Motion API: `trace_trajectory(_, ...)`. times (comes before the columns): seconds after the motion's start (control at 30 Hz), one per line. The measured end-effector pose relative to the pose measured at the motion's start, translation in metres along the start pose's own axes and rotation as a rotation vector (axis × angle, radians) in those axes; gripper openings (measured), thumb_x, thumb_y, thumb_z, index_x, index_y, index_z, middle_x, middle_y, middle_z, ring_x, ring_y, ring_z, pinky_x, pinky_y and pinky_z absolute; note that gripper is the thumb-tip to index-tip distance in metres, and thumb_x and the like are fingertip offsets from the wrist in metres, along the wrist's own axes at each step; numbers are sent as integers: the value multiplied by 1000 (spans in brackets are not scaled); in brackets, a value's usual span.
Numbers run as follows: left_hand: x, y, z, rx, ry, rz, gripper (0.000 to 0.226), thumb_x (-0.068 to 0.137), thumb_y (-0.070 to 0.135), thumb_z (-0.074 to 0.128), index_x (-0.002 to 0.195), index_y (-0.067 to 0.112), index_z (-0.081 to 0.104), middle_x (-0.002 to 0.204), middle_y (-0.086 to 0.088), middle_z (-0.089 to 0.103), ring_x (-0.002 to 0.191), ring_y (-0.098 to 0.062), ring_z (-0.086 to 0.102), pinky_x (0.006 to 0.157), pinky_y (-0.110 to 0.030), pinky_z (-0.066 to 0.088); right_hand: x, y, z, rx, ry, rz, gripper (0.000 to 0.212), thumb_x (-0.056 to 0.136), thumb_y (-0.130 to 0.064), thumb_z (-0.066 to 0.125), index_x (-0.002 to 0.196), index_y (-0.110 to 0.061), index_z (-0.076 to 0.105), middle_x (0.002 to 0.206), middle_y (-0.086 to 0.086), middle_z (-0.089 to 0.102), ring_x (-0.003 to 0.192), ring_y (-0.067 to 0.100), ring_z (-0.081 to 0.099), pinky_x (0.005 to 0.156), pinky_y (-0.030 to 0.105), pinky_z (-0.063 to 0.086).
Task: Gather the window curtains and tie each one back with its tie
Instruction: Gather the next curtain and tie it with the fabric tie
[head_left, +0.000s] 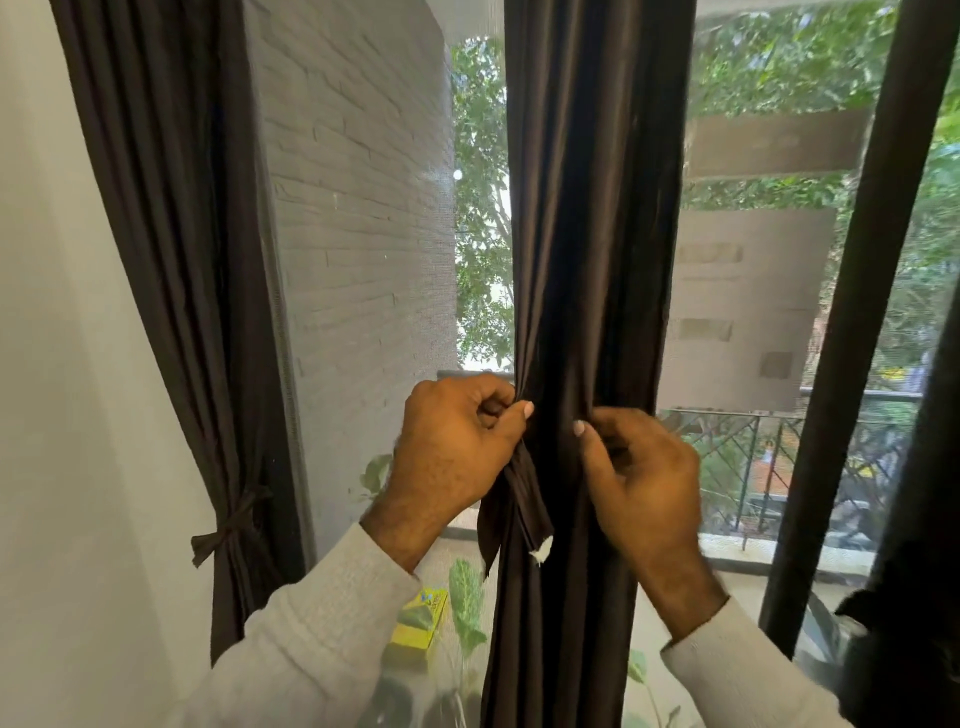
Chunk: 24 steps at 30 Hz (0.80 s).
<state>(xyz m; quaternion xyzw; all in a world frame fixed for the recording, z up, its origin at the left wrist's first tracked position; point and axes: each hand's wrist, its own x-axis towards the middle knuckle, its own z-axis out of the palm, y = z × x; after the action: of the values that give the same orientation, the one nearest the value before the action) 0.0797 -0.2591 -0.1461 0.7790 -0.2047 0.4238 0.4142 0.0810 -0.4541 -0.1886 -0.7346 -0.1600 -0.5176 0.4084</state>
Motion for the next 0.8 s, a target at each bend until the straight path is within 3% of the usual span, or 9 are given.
trace_trajectory(0.13, 0, -1, 1, 8, 13, 1, 7, 92, 26, 86, 88, 20, 84, 71, 13, 75, 64, -2, 69, 70, -31, 64, -3, 13, -2, 64, 189, 157, 9, 98, -15, 73, 104, -20, 77, 90, -3, 73, 82, 20, 73, 76, 40, 61)
trace_trajectory(0.3, -3, 2, 4, 7, -20, 28, 12, 95, 30, 81, 93, 20, 85, 76, 12, 77, 70, -2, 73, 73, -33, 65, -25, -3, 11, -94, -91, -222, 24, 102, -17, 67, 122, -8, 77, 103, 2, 67, 91, 21, 67, 77, 39, 58)
trace_trajectory(0.6, 1, 5, 11, -105, -103, 9, 17, 94, 34, 78, 90, 19, 85, 71, 9, 75, 66, -12, 72, 68, -43, 63, -17, 3, 10, 38, -184, -207, 26, 95, -1, 75, 120, -8, 79, 103, 1, 67, 93, 19, 69, 78, 41, 58)
trace_trajectory(0.8, 5, 9, 10, -48, -93, 29, 23, 92, 42, 82, 85, 20, 84, 68, 10, 74, 62, -8, 70, 64, -32, 62, -7, 10, 3, 84, -328, -275, 37, 93, 0, 64, 124, -15, 79, 111, -3, 67, 102, 15, 68, 86, 39, 58)
